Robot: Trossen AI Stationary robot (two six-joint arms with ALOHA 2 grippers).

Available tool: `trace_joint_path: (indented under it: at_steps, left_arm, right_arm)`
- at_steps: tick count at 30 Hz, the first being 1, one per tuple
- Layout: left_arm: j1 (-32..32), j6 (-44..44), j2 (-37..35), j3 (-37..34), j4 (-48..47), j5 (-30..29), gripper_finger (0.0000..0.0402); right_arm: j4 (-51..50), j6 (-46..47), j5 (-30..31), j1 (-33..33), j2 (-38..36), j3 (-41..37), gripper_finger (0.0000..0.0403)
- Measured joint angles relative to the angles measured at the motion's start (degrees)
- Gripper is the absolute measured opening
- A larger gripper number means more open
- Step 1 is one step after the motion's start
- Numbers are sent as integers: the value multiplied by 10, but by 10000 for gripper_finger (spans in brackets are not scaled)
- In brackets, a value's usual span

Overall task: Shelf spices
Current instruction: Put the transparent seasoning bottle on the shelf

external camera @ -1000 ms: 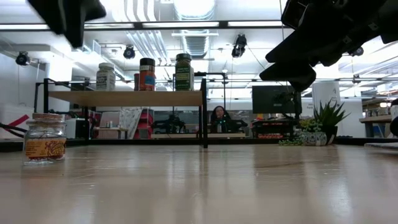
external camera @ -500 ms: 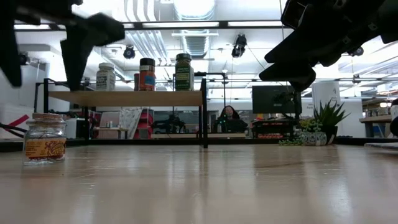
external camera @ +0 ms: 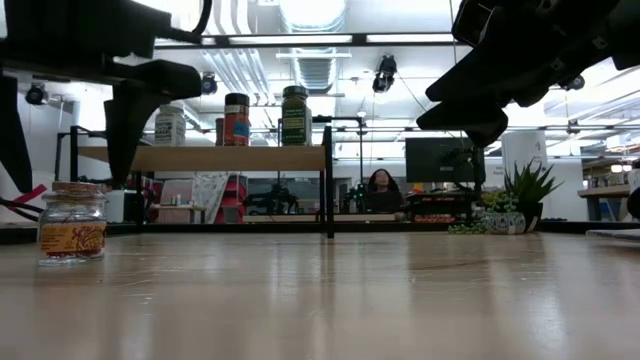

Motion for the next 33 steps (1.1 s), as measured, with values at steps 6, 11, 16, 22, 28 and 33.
trace_joint_path:
  at_steps: [6, 11, 16, 22, 28, 33]
  left_arm:
    - [1, 15, 0, -27, 12, 0, 261]
    - [2, 28, 0, -38, 29, 0, 253]
    - [2, 48, -1, -50, 73, 0, 235]
    - [2, 51, -1, -82, 90, -1, 212]
    - [2, 49, -3, -96, 93, -1, 199]
    - [2, 49, -4, -103, 99, -1, 199]
  right_arm:
    - [0, 0, 0, 0, 0, 0, 181]
    - [0, 0, 0, 0, 0, 0, 181]
    - [0, 0, 0, 0, 0, 0, 181]
    - [0, 0, 0, 0, 0, 0, 181]
    - [0, 0, 0, 0, 0, 0, 181]
    - [0, 0, 0, 0, 0, 0, 181]
